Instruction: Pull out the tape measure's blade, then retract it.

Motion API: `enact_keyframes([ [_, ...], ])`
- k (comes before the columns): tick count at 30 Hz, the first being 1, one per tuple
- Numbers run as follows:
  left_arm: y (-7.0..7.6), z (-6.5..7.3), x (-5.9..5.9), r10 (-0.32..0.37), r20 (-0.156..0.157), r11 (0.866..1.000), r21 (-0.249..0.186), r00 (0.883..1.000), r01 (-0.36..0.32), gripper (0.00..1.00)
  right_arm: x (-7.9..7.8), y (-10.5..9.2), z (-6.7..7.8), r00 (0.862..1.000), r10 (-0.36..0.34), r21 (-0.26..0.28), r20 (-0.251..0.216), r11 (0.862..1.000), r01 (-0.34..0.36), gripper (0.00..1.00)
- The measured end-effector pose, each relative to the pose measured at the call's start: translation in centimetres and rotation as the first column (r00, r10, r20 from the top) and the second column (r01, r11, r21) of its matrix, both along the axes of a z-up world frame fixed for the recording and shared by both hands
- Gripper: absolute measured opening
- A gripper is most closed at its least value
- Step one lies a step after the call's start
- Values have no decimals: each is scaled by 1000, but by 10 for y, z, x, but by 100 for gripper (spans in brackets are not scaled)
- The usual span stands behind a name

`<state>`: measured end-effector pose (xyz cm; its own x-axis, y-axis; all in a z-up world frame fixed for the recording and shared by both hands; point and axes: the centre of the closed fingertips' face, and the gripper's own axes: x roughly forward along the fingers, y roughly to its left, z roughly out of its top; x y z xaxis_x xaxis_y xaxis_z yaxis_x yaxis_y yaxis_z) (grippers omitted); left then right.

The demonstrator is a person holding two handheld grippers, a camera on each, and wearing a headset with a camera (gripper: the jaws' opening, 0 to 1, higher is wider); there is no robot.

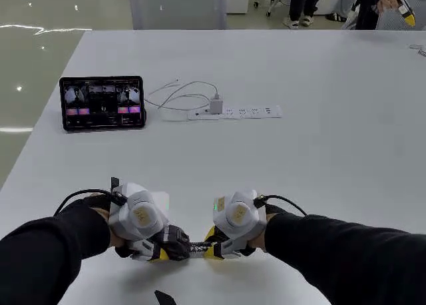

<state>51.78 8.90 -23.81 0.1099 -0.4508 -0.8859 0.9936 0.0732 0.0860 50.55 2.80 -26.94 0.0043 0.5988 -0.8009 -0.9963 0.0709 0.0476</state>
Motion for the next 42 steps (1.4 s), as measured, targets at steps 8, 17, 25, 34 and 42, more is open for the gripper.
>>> enact_keyframes([
  [8, 0, -1, 0, -2, 0, 1000, 2, 1000, 2, 30, 0, -5, -1, 1000, -5, -3, 0, 1000, 5, 10],
  [17, 0, 0, 0, -4, -1, 1000, 1, 1000, 4, 31, -1, -11, 0, 1000, -14, -5, 1, 1000, 14, 10],
  [25, 0, 0, 0, -6, -2, 1000, 5, 1000, 6, 31, 0, -11, 1, 1000, -23, -3, -1, 1000, 23, 10],
  [34, 0, 0, 1, -4, -1, 1000, 5, 1000, 4, 30, 0, -17, 0, 1000, -28, -8, -2, 1000, 28, 9],
  [42, 0, 0, 1, -2, 1, 1000, 3, 1000, 2, 30, 0, -23, 0, 999, -33, -13, -2, 999, 33, 9],
])
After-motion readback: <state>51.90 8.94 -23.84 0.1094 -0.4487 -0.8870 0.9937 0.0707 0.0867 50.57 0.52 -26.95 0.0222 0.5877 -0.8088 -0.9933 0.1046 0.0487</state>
